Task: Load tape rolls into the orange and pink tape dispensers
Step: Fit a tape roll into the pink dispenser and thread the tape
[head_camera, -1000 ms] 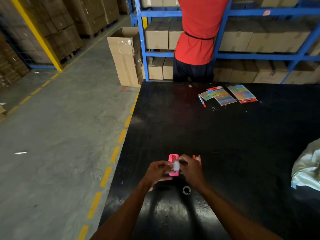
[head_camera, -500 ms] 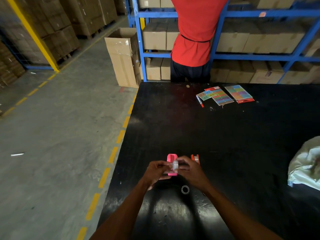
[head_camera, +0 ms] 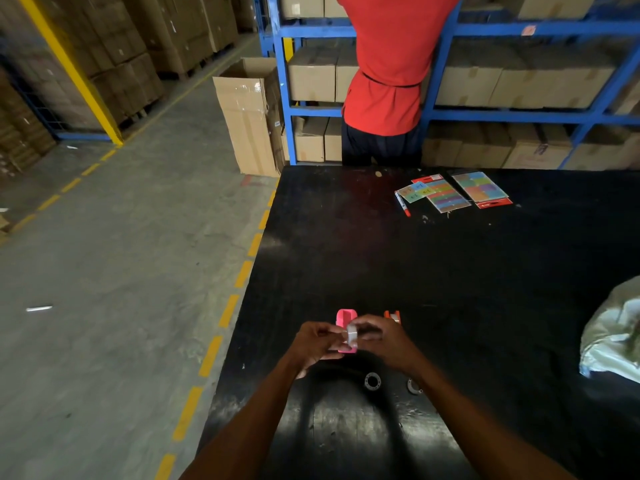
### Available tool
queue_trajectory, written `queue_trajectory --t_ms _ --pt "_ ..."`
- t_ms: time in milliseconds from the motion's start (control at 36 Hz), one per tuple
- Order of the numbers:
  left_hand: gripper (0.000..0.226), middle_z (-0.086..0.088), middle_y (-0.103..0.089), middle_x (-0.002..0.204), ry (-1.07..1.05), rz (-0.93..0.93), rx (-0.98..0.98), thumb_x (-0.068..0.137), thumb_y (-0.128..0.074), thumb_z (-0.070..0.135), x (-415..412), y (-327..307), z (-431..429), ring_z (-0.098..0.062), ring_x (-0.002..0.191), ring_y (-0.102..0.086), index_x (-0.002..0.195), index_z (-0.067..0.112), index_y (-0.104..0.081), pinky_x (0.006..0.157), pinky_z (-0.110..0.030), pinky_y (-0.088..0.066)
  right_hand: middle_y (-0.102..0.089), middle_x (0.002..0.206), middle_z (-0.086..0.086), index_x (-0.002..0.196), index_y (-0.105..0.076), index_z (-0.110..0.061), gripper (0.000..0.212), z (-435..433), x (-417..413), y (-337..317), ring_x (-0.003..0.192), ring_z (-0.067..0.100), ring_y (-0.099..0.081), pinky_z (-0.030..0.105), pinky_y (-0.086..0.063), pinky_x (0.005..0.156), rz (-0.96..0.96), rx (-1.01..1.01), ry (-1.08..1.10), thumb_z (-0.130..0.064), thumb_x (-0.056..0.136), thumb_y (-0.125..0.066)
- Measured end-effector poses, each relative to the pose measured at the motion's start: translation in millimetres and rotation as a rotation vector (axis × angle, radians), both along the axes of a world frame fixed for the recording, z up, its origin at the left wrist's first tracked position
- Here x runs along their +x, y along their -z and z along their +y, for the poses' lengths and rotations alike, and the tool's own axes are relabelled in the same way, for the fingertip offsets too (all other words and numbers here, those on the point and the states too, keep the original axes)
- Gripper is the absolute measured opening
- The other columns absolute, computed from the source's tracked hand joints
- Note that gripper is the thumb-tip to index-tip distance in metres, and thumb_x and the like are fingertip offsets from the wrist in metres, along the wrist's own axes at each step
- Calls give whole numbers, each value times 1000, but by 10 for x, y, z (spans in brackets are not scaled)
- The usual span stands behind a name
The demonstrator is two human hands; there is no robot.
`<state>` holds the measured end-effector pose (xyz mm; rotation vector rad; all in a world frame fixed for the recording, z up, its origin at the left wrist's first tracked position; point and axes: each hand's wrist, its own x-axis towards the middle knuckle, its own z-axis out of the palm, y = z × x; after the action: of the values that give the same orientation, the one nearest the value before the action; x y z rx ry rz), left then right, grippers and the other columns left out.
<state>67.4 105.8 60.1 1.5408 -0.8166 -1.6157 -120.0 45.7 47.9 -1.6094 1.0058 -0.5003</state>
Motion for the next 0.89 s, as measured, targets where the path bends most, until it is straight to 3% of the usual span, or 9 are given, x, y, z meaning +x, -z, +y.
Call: queue_trajectory --t_ms 194,333,500,750,889 --pt "29 -16 -77 102 -63 33 -7 85 -75 12 17 51 13 -28 94 -76 110 1 -67 89 -43 -60 -74 109 -1 111 -70 -16 35 8 26 -17 99 13 -73 33 -59 88 21 -1 -8 -9 79 -81" --pt "25 -16 -77 101 -86 41 2 86 -73 9 2 98 37 -27 94 -76 107 -1 -67 88 -41 -60 -73 106 -5 110 -71 -14 34 34 53 -12 95 6 -73 20 -57 80 53 -5 0 -3 79 -80" --pt "23 -19 -76 104 -99 70 13 86 -72 7 8 135 45 -28 95 -76 107 -2 -69 82 -36 -63 -74 104 -6 109 -70 -13 33 53 48 8 94 4 -72 17 -56 80 55 -14 4 -6 79 -81" --pt "29 -21 -75 108 -70 133 101 85 -73 7 22 279 47 -28 99 -75 111 -4 -68 77 -33 -63 -74 103 -7 101 -70 -27 24 128 22 75 95 7 -71 30 -58 87 82 32 -17 -23 79 -80" --pt "34 -20 -74 110 -32 162 144 85 -74 11 54 384 55 -28 102 -74 115 -4 -66 82 -33 -61 -73 107 -4 104 -69 -24 26 140 0 155 97 8 -71 32 -59 89 107 55 -41 -17 81 -79"
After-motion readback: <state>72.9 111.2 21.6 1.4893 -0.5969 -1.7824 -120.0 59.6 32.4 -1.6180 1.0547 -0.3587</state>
